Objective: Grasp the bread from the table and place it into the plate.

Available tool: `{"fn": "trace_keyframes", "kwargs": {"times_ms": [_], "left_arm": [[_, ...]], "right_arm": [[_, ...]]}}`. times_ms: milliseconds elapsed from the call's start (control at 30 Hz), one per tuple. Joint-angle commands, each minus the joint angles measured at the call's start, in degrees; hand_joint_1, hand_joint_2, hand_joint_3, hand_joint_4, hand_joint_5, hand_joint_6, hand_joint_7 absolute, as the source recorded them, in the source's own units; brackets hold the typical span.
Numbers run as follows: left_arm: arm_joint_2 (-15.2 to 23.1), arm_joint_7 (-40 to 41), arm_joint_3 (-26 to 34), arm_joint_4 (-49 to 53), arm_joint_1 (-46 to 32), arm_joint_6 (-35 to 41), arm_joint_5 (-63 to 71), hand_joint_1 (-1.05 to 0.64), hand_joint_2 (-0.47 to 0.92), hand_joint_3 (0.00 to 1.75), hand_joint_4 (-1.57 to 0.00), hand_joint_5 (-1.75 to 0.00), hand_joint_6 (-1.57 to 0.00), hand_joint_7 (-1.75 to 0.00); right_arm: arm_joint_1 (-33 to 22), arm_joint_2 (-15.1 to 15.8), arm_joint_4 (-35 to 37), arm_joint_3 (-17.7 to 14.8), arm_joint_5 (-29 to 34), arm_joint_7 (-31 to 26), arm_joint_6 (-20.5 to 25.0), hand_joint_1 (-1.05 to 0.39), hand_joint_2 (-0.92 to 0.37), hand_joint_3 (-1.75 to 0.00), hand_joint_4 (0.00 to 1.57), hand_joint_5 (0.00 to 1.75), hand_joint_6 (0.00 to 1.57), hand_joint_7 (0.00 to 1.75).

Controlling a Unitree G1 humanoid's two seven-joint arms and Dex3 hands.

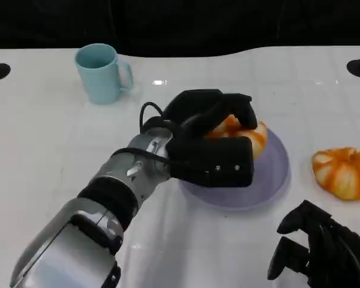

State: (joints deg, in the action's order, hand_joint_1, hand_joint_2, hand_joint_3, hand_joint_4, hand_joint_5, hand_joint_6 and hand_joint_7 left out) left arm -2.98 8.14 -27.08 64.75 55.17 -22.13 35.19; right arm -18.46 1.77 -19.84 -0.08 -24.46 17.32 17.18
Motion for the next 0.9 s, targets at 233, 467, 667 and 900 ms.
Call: {"fn": "trace_keyframes", "kwargs": {"times_ms": [233,467,667,900], "left_arm": [[2.23,-6.02,-4.79,-2.42,2.49,4.45,4.22,-0.73,0.92,0.35,-0.15,-0.42,-0.36,0.0],[3.64,-11.0,-5.63,-5.93,1.88,6.48,4.21,-0.87,0.92,0.43,-0.05,-0.36,-0.29,0.0],[5.24,-13.35,-4.75,-9.8,0.3,6.78,2.86,-0.87,0.92,0.38,-0.07,-0.37,-0.3,-0.01],[8.63,-17.1,-0.94,-18.21,-4.83,5.35,-2.64,-0.82,0.92,0.33,-0.12,-0.4,-0.34,-0.02]], "right_arm": [[-0.49,0.11,-1.23,-0.5,-0.65,-0.6,-0.17,-0.51,-0.92,-0.44,0.6,1.75,0.38,1.66],[-0.57,0.24,-1.61,-0.7,-1.04,-0.66,0.27,-0.51,-0.92,-0.44,0.6,1.75,0.38,1.66],[-0.47,0.38,-1.59,-0.79,-1.11,-0.58,0.29,-0.51,-0.92,-0.45,0.6,1.75,0.38,1.66],[-0.26,0.53,-1.47,-0.78,-0.82,-0.63,0.2,-0.51,-0.92,-0.47,0.61,1.75,0.37,1.67]]}}
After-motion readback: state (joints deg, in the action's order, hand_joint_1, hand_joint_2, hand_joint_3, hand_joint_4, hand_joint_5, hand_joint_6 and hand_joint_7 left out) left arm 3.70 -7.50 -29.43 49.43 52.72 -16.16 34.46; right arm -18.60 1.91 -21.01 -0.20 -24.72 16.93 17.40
